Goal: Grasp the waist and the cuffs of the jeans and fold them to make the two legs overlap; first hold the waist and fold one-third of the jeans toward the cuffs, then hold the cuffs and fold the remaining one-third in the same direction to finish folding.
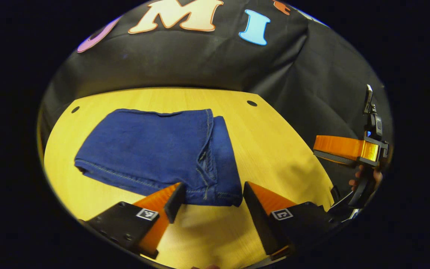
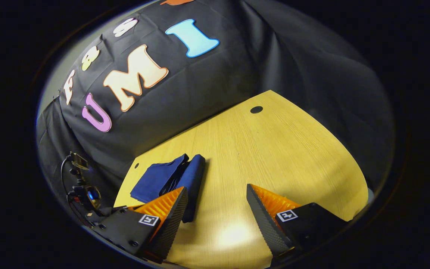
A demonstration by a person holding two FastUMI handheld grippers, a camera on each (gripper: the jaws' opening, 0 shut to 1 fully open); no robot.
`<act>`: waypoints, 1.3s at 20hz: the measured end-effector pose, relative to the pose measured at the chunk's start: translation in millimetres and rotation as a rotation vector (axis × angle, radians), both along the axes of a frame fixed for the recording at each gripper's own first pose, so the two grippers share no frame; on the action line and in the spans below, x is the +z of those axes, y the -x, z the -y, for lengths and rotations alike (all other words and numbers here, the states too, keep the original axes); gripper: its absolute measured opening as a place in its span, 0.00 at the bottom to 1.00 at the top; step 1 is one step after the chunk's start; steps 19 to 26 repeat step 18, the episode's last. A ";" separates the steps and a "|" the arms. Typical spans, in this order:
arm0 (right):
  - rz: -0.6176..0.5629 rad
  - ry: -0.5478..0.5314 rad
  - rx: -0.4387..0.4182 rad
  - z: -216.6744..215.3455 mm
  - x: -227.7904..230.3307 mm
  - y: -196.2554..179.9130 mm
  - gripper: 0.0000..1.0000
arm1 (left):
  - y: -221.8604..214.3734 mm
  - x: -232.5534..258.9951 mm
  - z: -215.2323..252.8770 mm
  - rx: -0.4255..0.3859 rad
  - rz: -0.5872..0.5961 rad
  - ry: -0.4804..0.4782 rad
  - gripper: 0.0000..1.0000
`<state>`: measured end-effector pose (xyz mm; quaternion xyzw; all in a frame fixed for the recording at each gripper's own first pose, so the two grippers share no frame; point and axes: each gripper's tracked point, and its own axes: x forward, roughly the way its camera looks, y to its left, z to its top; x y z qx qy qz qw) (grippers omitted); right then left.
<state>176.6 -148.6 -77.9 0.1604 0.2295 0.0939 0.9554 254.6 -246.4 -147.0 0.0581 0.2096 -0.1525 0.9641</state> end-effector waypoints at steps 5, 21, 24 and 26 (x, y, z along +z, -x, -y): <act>0.004 0.001 0.034 -16.2 -0.3 17.9 0.98 | 19.8 26.3 -81.6 0.187 0.093 0.005 0.96; 0.067 0.020 0.021 -63.7 11.1 62.3 0.98 | 45.6 58.6 -175.3 0.285 0.166 0.053 0.96; 0.067 0.020 0.021 -63.7 11.1 62.3 0.98 | 45.6 58.6 -175.3 0.285 0.166 0.053 0.96; 0.067 0.020 0.021 -63.7 11.1 62.3 0.98 | 45.6 58.6 -175.3 0.285 0.166 0.053 0.96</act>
